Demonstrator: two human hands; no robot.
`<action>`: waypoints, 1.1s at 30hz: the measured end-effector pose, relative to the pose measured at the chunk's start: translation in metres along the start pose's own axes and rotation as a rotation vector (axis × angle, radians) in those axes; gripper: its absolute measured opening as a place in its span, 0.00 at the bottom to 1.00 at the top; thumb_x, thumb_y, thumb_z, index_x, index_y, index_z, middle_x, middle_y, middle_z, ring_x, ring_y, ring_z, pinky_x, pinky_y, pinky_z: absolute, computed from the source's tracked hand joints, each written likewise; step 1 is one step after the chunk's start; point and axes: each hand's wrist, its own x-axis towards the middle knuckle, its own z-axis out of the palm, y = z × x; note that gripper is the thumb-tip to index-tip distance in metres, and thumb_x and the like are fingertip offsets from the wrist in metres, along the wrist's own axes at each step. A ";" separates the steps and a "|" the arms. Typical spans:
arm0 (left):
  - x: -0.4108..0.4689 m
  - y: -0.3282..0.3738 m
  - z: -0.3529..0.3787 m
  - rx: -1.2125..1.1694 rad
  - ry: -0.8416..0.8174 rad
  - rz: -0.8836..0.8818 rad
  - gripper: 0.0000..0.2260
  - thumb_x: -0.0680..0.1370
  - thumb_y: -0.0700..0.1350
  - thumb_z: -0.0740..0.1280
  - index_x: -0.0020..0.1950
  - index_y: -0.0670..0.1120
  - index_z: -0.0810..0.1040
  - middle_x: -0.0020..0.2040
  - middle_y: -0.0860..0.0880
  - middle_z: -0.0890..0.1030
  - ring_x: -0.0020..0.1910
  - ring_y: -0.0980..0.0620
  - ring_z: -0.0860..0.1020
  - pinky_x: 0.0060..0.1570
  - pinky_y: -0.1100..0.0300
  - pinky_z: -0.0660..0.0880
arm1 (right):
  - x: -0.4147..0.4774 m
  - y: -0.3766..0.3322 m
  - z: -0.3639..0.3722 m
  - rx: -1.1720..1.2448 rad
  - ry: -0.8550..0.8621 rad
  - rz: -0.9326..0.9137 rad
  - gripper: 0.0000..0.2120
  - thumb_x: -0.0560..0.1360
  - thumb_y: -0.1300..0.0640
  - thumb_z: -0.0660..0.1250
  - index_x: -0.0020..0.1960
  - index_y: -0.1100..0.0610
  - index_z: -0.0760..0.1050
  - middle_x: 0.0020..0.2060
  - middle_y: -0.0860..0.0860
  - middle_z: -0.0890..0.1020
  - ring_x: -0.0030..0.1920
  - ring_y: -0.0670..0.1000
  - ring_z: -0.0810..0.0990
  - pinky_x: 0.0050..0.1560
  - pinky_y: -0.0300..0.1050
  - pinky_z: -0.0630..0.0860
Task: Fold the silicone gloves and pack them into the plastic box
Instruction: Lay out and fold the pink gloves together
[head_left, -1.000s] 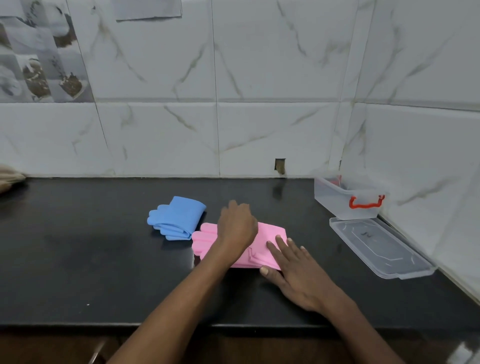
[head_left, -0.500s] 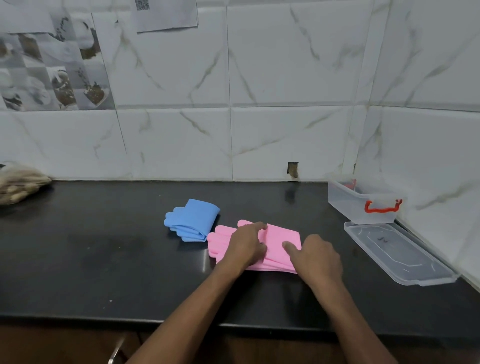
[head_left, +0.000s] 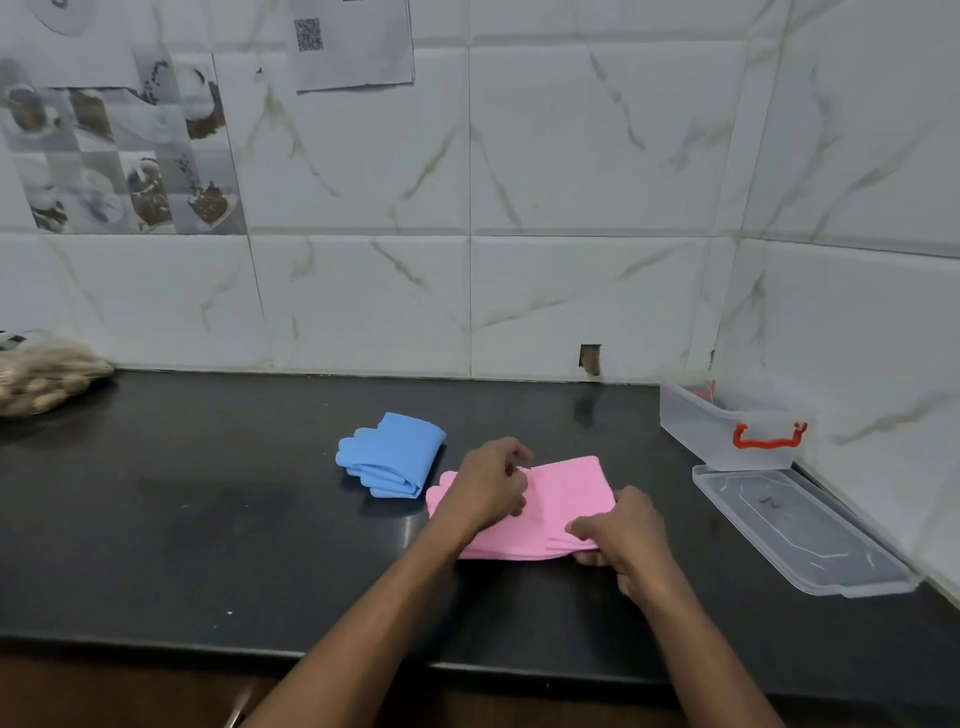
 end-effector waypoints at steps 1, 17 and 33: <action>0.001 0.002 -0.003 0.073 0.016 0.089 0.13 0.78 0.37 0.61 0.57 0.46 0.81 0.45 0.48 0.83 0.34 0.58 0.80 0.39 0.64 0.79 | 0.003 -0.002 -0.006 -0.045 0.037 -0.022 0.20 0.66 0.69 0.73 0.55 0.64 0.71 0.50 0.61 0.79 0.29 0.58 0.83 0.32 0.53 0.83; 0.035 0.010 0.017 -1.034 -0.620 -0.529 0.48 0.68 0.74 0.64 0.68 0.33 0.72 0.54 0.33 0.81 0.51 0.36 0.82 0.50 0.44 0.81 | -0.024 0.022 -0.001 -0.435 0.140 -0.697 0.29 0.66 0.68 0.69 0.66 0.52 0.74 0.51 0.50 0.79 0.52 0.52 0.75 0.50 0.42 0.72; 0.023 -0.032 0.004 -0.307 0.091 -0.260 0.11 0.73 0.48 0.66 0.35 0.43 0.70 0.34 0.43 0.68 0.33 0.49 0.65 0.30 0.57 0.61 | -0.014 0.036 0.017 -0.939 -0.171 -0.953 0.24 0.78 0.53 0.52 0.74 0.49 0.59 0.78 0.50 0.55 0.79 0.48 0.48 0.76 0.45 0.38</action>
